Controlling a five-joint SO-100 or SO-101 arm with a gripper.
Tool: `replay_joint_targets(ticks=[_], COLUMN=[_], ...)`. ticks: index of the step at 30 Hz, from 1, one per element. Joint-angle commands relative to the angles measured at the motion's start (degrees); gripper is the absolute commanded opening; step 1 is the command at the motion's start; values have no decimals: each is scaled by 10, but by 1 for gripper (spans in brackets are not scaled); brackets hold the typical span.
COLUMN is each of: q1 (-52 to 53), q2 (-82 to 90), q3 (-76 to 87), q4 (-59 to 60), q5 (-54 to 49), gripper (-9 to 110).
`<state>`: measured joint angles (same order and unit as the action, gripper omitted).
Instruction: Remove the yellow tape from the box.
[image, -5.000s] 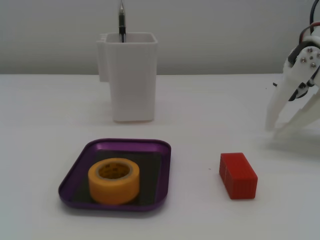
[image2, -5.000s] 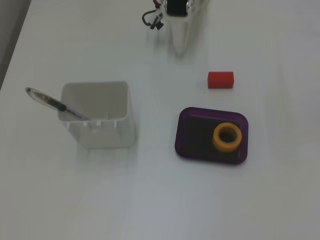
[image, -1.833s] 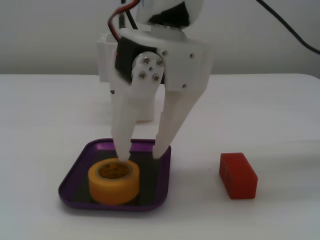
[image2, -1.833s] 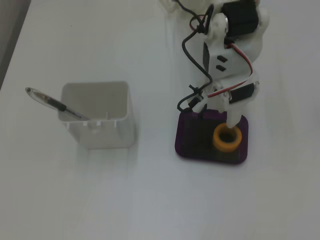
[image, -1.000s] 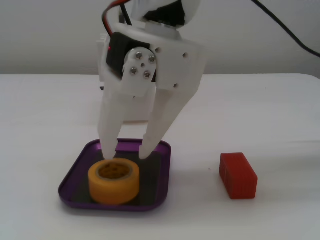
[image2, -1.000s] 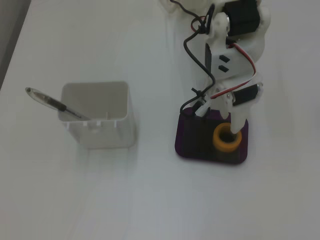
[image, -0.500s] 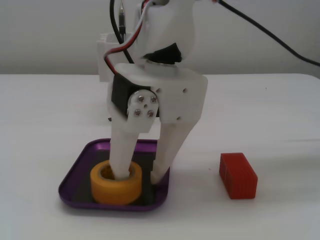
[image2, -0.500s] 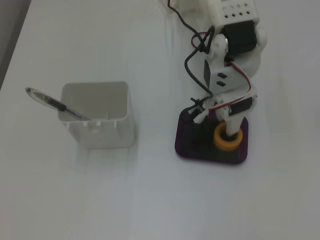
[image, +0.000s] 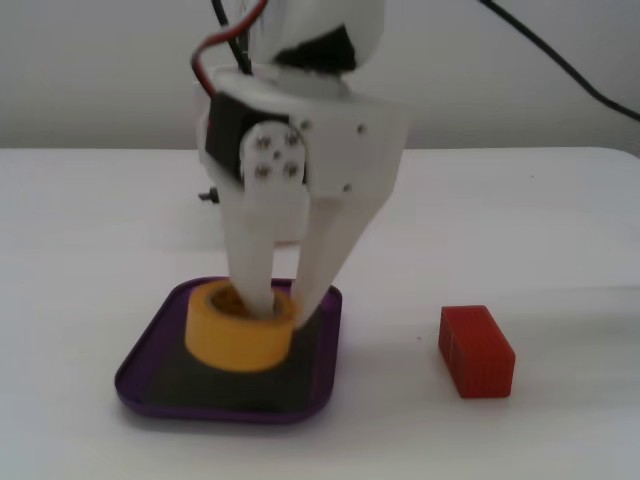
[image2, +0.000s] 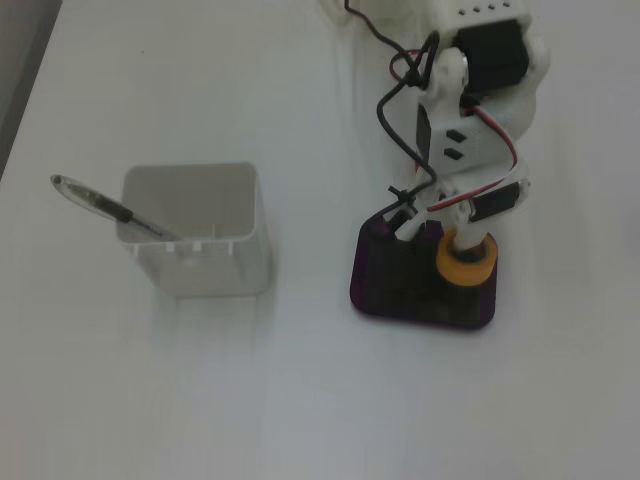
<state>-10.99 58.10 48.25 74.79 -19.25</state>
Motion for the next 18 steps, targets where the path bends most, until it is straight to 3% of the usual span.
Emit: replay_joint_targets(ticks=[1, 10, 18], q1=[-2, 1, 98], q2=[104, 258, 337], q3=[-89, -138, 6], q4=[72, 187, 194], q5=[5, 56, 69], gripper=[-1, -1, -1])
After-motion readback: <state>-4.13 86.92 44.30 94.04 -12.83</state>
